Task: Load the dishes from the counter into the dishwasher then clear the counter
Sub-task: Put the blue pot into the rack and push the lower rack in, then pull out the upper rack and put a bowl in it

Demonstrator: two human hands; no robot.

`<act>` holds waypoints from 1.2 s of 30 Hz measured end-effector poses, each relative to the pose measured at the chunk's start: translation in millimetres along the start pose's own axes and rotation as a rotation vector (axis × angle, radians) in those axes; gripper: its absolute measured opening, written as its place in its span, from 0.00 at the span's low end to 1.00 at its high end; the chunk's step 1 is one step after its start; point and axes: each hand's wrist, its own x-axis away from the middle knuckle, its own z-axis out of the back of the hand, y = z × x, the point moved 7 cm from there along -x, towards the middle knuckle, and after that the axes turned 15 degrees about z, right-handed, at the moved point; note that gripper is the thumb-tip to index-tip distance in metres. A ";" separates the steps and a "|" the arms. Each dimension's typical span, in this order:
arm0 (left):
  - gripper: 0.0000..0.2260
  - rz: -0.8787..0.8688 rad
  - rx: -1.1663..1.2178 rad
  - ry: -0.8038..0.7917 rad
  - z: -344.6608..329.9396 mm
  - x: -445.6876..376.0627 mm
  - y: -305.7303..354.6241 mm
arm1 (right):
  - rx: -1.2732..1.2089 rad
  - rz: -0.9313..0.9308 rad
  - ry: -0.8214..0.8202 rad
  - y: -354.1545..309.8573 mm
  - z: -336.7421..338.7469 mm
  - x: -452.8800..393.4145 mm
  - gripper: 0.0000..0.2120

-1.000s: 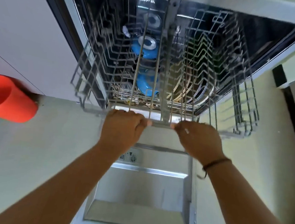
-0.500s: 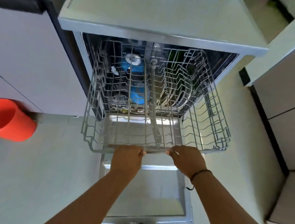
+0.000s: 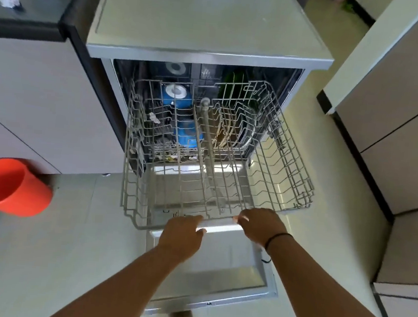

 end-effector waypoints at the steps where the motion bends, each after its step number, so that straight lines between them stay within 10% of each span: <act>1: 0.22 -0.010 -0.062 -0.038 0.8 2.3 -1.8 | -0.003 -0.012 -0.005 -2.3 0.3 4.1 0.21; 17: 0.28 -0.040 -0.296 0.024 113.3 109.1 -82.1 | 0.123 0.034 0.004 -157.3 24.1 105.9 0.32; 36: 0.30 0.066 -0.239 0.247 414.3 19.4 -370.5 | 0.147 0.245 0.262 -502.1 206.8 -171.8 0.34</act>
